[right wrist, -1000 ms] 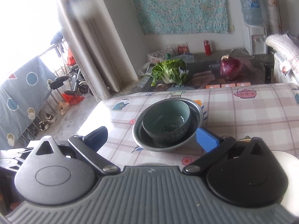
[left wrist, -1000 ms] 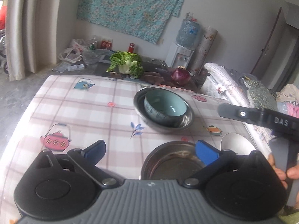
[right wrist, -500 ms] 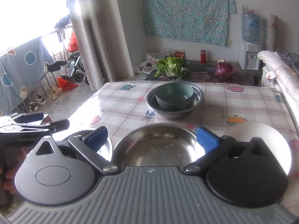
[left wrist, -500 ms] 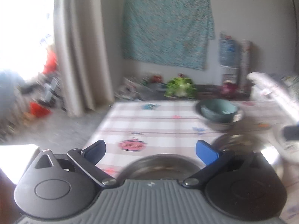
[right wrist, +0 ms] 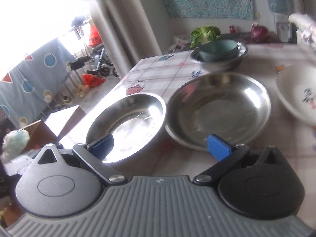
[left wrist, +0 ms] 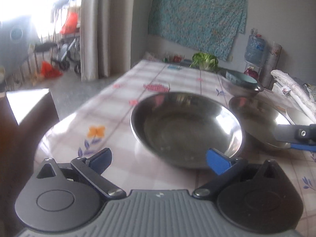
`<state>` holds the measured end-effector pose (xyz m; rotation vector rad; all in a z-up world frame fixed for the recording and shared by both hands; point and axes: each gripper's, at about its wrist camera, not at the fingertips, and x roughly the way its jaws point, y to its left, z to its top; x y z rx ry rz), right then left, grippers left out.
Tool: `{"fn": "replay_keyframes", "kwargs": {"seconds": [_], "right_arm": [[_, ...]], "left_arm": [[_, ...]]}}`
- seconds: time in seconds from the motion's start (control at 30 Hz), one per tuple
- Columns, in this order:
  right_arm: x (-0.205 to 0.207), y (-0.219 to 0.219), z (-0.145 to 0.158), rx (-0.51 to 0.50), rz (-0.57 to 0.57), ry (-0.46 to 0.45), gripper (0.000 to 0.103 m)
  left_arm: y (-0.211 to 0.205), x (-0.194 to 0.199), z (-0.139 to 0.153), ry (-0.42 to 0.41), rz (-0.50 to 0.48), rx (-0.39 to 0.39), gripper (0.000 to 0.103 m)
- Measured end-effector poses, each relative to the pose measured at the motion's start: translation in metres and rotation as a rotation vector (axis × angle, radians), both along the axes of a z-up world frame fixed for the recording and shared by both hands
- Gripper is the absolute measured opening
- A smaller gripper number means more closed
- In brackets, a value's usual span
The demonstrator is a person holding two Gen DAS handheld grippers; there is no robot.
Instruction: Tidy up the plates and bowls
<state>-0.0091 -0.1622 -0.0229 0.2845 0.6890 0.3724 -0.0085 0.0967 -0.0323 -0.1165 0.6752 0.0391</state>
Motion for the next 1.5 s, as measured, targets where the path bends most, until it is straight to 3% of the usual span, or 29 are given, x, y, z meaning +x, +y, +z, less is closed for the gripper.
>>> {"fn": "replay_keyframes", "kwargs": {"seconds": [0.13,0.3,0.53,0.67,0.8,1.33,1.43,1.5], "right_arm": [[0.007,0.017,-0.017,0.023,0.004,0.037,0.091],[0.035,0.023,-0.035,0.065,-0.026,0.112,0.067],[0.064,0.034,-0.045,0.087,-0.037,0.145,0.045],[0.077,0.041,-0.049,0.08,-0.024,0.15,0.016],[0.08,0.042,-0.05,0.077,-0.017,0.149,0.013],[0.028,0.013,-0.052,0.072,0.057,0.166,0.014],[0.016,0.008,-0.051,0.066,0.087,0.162,0.017],[0.009,0.006,-0.051,0.062,0.089,0.159,0.022]], "left_arm": [[0.014,0.007,-0.008,0.025,0.027,-0.054,0.095],[0.025,0.022,-0.008,0.04,0.056,-0.117,0.077],[0.029,0.044,-0.013,0.101,0.079,-0.109,0.055],[0.028,0.047,-0.016,0.111,0.071,-0.091,0.037],[0.029,0.043,-0.017,0.109,0.048,-0.13,0.019],[0.007,-0.022,-0.018,0.082,-0.09,-0.094,0.023],[0.006,-0.035,-0.018,0.068,-0.093,-0.113,0.033],[0.006,-0.04,-0.016,0.049,-0.075,-0.12,0.054]]}}
